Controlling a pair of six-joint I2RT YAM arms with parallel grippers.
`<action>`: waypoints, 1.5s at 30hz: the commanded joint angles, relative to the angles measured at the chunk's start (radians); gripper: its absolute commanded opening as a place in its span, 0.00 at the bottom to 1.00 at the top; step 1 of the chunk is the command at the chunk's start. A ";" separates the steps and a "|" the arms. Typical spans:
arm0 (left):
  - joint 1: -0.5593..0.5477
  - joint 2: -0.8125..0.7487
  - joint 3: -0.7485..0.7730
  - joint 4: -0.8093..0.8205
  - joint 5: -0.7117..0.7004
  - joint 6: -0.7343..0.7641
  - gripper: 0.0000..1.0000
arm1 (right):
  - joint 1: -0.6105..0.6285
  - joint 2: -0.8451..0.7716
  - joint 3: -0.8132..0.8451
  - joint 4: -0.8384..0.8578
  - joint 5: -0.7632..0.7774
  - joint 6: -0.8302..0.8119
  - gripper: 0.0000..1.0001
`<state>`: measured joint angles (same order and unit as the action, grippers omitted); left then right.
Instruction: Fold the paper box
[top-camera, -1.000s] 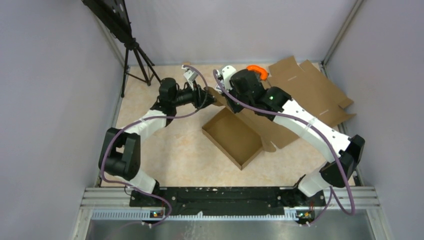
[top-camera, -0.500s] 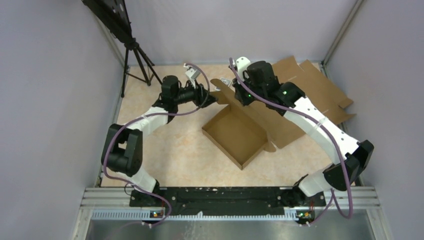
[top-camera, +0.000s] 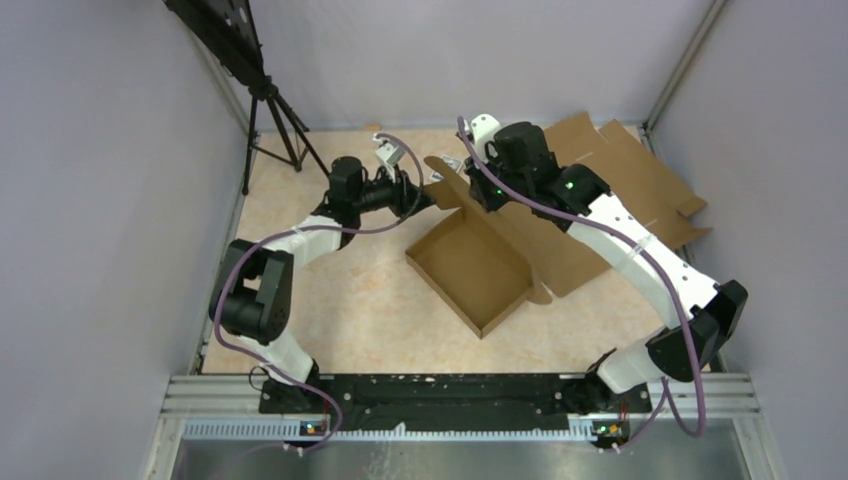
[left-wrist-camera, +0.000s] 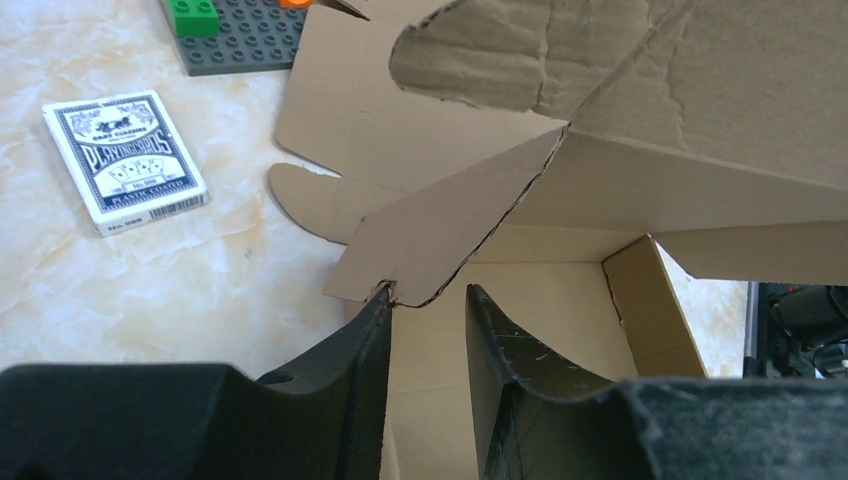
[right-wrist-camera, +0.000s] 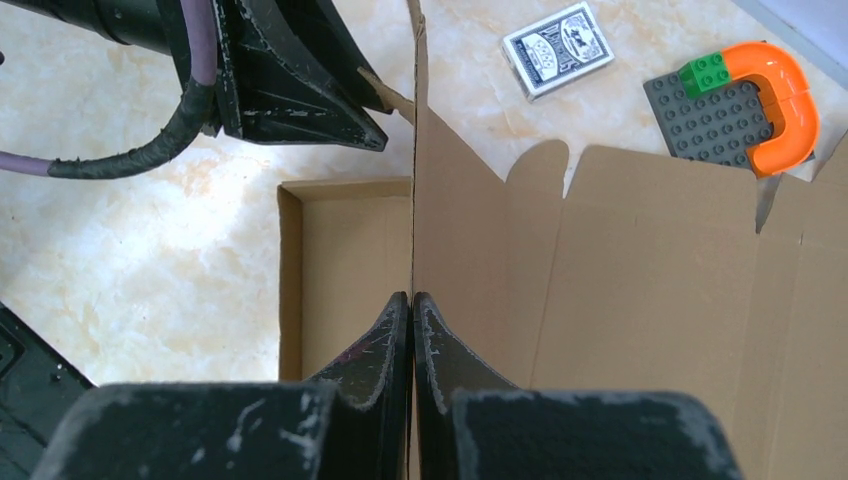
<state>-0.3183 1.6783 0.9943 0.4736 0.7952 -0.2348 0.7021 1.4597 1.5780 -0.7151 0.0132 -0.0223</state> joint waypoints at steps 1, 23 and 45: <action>-0.026 -0.065 -0.027 0.096 0.065 -0.018 0.34 | -0.006 -0.011 0.013 -0.010 -0.008 0.004 0.00; -0.098 -0.041 0.080 0.027 0.009 -0.054 0.44 | -0.038 -0.019 -0.008 0.005 -0.007 0.015 0.00; -0.113 0.143 0.055 0.161 -0.012 -0.066 0.35 | -0.170 0.033 0.055 -0.072 -0.148 -0.001 0.49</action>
<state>-0.4213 1.8244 1.0706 0.5758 0.7689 -0.2935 0.5434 1.4643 1.5864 -0.7288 -0.1360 -0.0154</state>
